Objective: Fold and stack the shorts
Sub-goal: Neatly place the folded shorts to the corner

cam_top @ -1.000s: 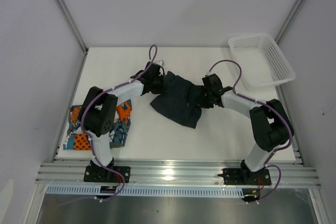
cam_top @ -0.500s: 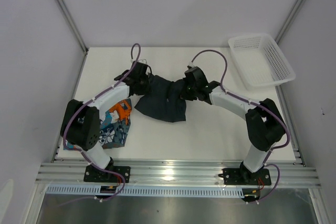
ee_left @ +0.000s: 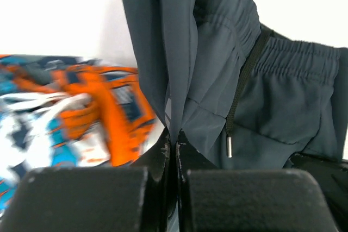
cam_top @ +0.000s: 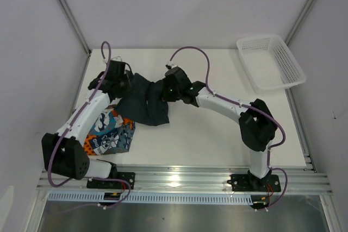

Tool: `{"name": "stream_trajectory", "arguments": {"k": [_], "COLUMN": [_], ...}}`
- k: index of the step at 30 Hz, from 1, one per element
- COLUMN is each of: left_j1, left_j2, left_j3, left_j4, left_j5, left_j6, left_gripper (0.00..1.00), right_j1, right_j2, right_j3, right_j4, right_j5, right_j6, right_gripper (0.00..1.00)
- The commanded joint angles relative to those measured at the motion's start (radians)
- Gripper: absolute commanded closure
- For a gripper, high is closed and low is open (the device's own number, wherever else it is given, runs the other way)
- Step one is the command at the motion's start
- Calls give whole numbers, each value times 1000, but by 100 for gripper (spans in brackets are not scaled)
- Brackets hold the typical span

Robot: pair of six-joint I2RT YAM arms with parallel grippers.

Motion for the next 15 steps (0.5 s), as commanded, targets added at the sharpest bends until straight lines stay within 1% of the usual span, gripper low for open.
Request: {"name": "stream_trajectory", "arguments": {"k": [1,5,6,8,9,11,12,14,15], "left_j1": [82,209,271,327,382,425,472,517,561], "left_j2": [-105,-189,-202,-239,-248,-275,-283,-309,-321], "left_j3": [-7,-74,-82,-99,-111,-123,-135,-146,-166], "left_j4": [-83,-118,-126,-138,-141,-157,-161,-169,-167], "left_j5": [-34,3,11,31,46,45,49,55,78], "left_j6": [17,57,66,91,100,128,138,164,172], "left_gripper": [100,100,100,100,100,100,100,100,100], "right_j1": [47,110,120,144,165,185,208,231,259], "right_j2": [48,143,178,204,226,246,256,289,299], "right_j3": [96,194,234,266,292,315,326,380,401], "right_j4": [65,90,94,111,117,140,150,147,138], "right_j5": [-6,-75,-80,-78,-75,-83,-92,-92,-86], "right_j6": [22,53,64,67,68,85,91,94,90], "right_gripper": [100,100,100,100,100,100,100,100,100]}}
